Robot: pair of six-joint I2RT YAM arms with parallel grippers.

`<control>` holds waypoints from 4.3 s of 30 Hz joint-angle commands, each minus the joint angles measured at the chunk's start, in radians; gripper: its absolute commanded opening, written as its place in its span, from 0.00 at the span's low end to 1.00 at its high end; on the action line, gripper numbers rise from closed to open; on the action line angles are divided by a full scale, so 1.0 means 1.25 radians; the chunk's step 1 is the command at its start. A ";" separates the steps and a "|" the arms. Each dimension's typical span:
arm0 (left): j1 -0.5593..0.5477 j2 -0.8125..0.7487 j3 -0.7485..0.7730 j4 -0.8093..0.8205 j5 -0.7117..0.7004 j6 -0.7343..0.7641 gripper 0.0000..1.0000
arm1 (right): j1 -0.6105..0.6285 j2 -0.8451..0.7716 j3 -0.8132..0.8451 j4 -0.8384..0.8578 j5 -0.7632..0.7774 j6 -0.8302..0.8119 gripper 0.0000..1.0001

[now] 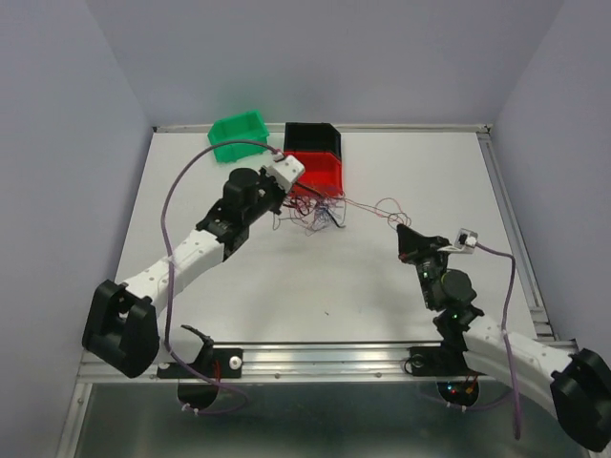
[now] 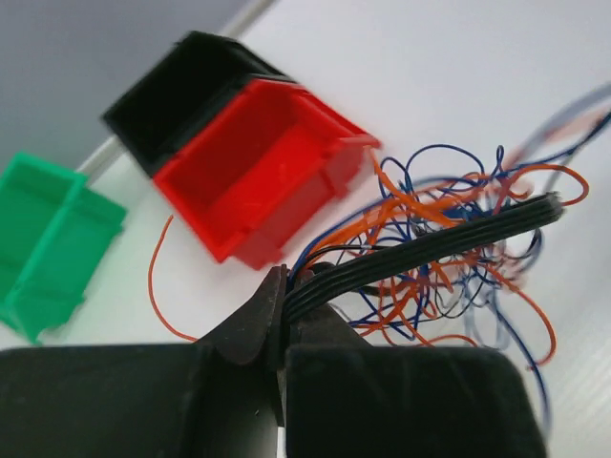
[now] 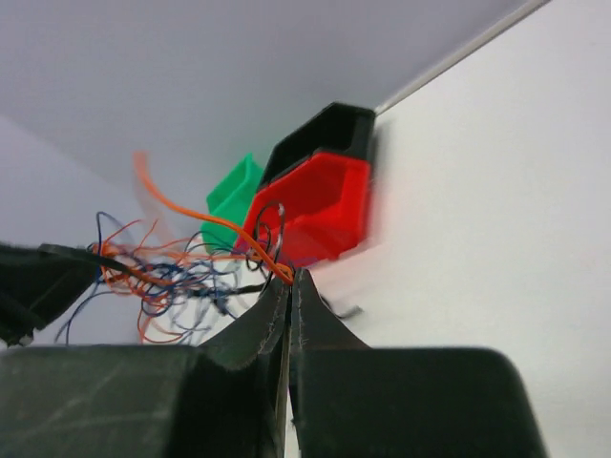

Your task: Untangle the cables

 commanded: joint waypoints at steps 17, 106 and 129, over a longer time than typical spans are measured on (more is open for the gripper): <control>0.138 -0.222 -0.065 0.120 0.316 -0.126 0.00 | 0.000 -0.304 0.063 -0.432 0.070 -0.094 0.69; 0.096 -0.248 -0.057 0.093 0.180 -0.165 0.15 | 0.068 0.375 0.395 -0.480 -0.242 -0.194 0.94; 0.095 -0.229 -0.046 0.087 0.081 -0.163 0.15 | 0.216 0.626 0.657 -1.024 0.138 0.052 1.00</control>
